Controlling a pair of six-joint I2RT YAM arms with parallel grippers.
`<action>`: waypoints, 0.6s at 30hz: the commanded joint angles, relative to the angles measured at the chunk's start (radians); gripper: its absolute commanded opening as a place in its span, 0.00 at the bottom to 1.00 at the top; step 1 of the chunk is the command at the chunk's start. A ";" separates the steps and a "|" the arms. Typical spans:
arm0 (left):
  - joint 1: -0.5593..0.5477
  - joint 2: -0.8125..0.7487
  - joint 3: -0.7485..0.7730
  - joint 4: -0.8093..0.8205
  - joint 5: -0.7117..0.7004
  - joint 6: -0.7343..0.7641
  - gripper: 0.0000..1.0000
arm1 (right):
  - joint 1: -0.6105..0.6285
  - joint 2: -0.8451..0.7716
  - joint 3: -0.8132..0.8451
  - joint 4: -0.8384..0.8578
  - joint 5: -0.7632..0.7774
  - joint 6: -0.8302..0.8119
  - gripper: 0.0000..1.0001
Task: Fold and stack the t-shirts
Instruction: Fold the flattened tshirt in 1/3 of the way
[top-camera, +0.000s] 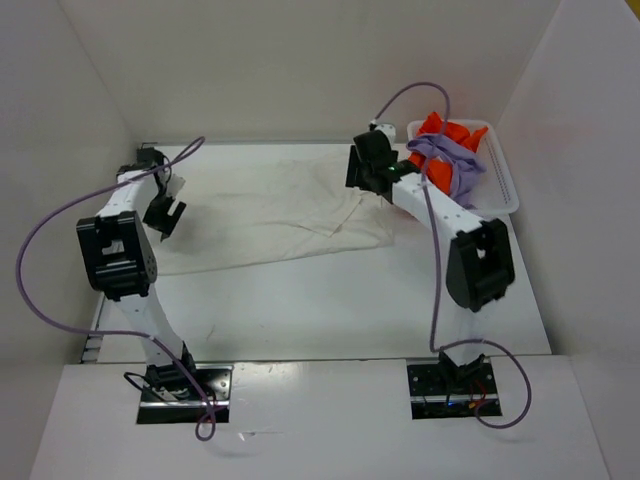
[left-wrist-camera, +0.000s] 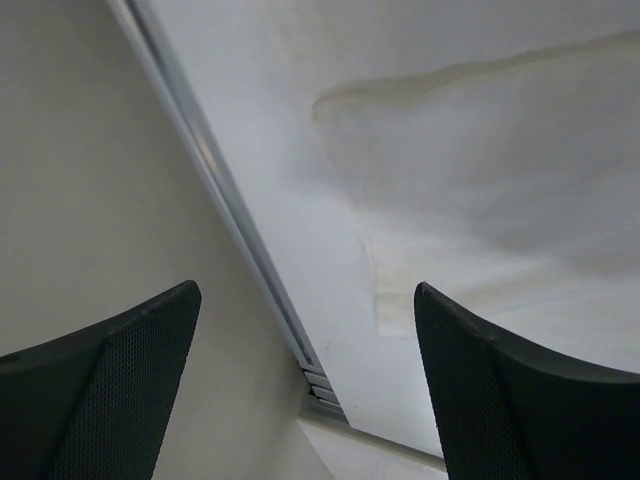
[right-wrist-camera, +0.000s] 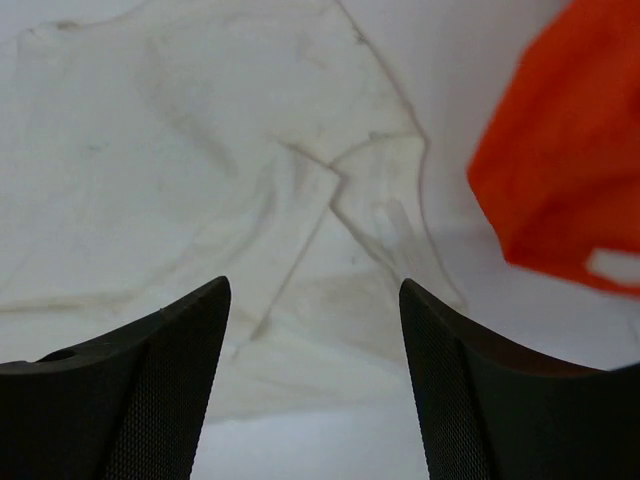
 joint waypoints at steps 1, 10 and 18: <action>0.063 -0.125 -0.027 -0.079 0.121 -0.046 0.94 | -0.005 -0.260 -0.200 0.005 -0.007 0.117 0.74; 0.072 -0.139 -0.245 0.011 0.176 -0.129 0.94 | -0.104 -0.330 -0.553 0.047 -0.070 0.309 0.68; 0.072 -0.087 -0.233 0.067 0.167 -0.164 0.94 | -0.189 -0.215 -0.564 0.160 -0.260 0.295 0.70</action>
